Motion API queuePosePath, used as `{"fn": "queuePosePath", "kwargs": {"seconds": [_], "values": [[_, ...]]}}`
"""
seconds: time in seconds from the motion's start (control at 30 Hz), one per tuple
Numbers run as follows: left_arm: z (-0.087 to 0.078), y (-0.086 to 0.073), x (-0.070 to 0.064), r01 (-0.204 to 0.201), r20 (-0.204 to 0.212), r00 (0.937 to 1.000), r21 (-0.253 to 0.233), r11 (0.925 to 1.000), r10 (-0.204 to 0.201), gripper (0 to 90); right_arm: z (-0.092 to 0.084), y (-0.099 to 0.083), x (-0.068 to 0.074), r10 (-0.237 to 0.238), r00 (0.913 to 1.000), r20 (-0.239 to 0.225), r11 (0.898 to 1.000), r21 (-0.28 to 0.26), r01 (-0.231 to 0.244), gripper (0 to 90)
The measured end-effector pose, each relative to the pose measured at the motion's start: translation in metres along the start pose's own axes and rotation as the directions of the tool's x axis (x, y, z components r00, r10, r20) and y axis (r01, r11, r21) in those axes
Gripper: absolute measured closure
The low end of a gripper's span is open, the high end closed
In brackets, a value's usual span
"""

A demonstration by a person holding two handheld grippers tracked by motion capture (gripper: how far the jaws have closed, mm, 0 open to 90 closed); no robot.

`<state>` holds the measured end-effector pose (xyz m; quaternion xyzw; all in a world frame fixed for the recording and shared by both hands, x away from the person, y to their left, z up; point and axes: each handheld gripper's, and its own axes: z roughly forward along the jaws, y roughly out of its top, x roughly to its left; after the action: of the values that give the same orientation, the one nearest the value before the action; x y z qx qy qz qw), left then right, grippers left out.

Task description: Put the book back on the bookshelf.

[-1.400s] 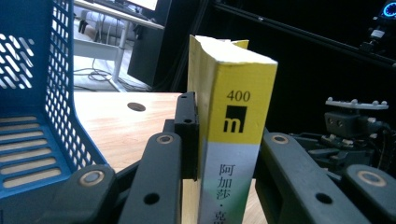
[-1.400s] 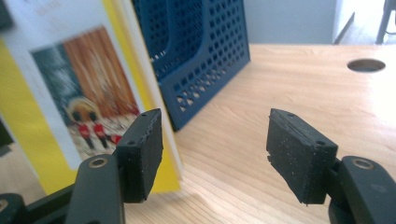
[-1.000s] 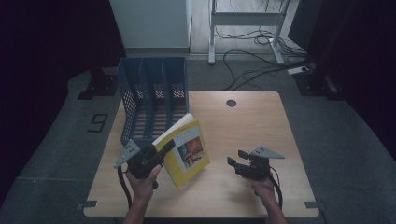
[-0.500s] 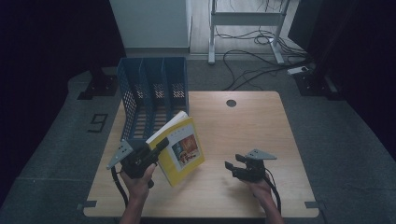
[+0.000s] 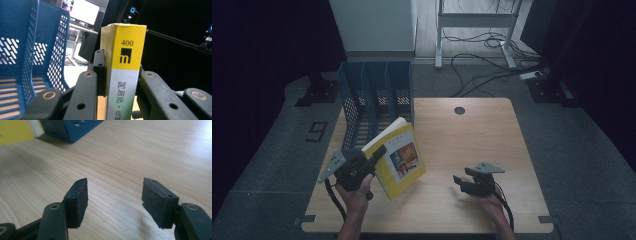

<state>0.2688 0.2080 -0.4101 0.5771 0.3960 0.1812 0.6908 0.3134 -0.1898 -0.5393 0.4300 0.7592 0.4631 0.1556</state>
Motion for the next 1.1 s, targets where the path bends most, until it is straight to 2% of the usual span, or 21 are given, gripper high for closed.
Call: {"fn": "queuePosePath", "kwargs": {"seconds": [0.3,0.53,0.6,0.8,0.87,0.97,1.1], "values": [[-0.005,0.007,0.003,0.018,-0.007,0.9998,-0.018,0.9997,-0.018,75.6,0.005,-0.005,0.000,0.005,1.0000,-0.001,1.000,0.022,-0.005,37.7],[-0.007,0.012,0.009,0.034,-0.019,0.9992,-0.010,0.9994,-0.034,75.5,0.010,-0.007,-0.001,0.008,0.9999,-0.006,0.999,0.035,-0.008,38.3],[-0.007,0.016,0.012,0.045,-0.033,0.9984,-0.014,0.9989,-0.046,75.4,0.011,-0.008,0.000,0.008,1.0000,-0.003,0.999,0.042,-0.008,38.3],[-0.007,0.025,0.015,0.073,-0.034,0.9967,-0.023,0.9970,-0.074,75.2,0.012,-0.008,0.000,0.009,1.0000,0.003,0.999,0.042,-0.009,38.3],[-0.006,0.029,0.014,0.067,-0.044,0.9967,-0.035,0.9971,-0.069,75.3,0.012,-0.008,0.000,0.012,0.9999,0.006,0.999,0.044,-0.012,38.3],[-0.002,0.040,0.009,0.031,-0.068,0.9971,-0.046,0.9985,-0.035,75.2,0.013,-0.008,0.001,0.011,0.9997,0.020,0.999,0.049,-0.011,38.3],[0.001,0.047,0.009,0.026,-0.077,0.9966,-0.054,0.9982,-0.030,75.3,0.013,-0.007,-0.001,0.025,0.9994,0.023,0.998,0.051,-0.027,38.3]]}}
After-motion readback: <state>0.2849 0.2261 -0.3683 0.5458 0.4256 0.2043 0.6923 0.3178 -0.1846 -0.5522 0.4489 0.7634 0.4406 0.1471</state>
